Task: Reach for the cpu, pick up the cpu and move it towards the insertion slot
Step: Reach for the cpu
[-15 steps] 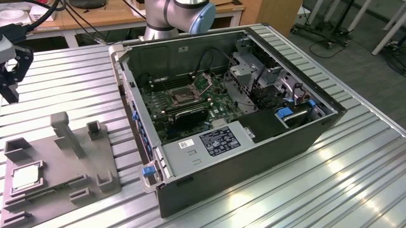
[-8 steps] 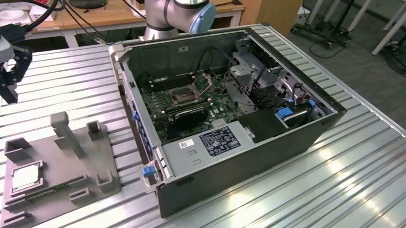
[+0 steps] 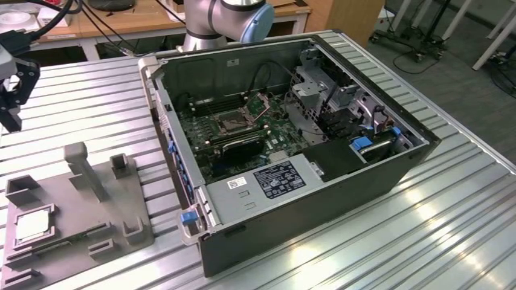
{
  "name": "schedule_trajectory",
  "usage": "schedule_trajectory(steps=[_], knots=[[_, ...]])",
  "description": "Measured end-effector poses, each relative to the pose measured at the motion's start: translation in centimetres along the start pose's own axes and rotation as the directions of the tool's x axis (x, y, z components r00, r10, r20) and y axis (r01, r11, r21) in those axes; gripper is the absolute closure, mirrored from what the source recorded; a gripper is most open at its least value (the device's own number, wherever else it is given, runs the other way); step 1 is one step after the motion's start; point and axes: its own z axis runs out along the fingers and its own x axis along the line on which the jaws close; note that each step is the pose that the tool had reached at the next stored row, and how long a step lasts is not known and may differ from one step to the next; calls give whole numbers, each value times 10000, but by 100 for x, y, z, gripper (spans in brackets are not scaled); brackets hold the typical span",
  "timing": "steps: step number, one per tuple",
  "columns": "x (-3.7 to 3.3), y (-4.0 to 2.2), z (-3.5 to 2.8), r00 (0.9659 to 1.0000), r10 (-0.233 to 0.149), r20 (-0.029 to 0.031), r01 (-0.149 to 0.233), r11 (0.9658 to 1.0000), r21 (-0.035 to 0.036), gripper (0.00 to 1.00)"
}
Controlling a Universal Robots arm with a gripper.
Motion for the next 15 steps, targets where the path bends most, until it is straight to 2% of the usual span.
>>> schedule_trajectory(steps=[15], knots=[[63, -3, 0, 10000, 1, -1, -1, 10000, 0, 89]])
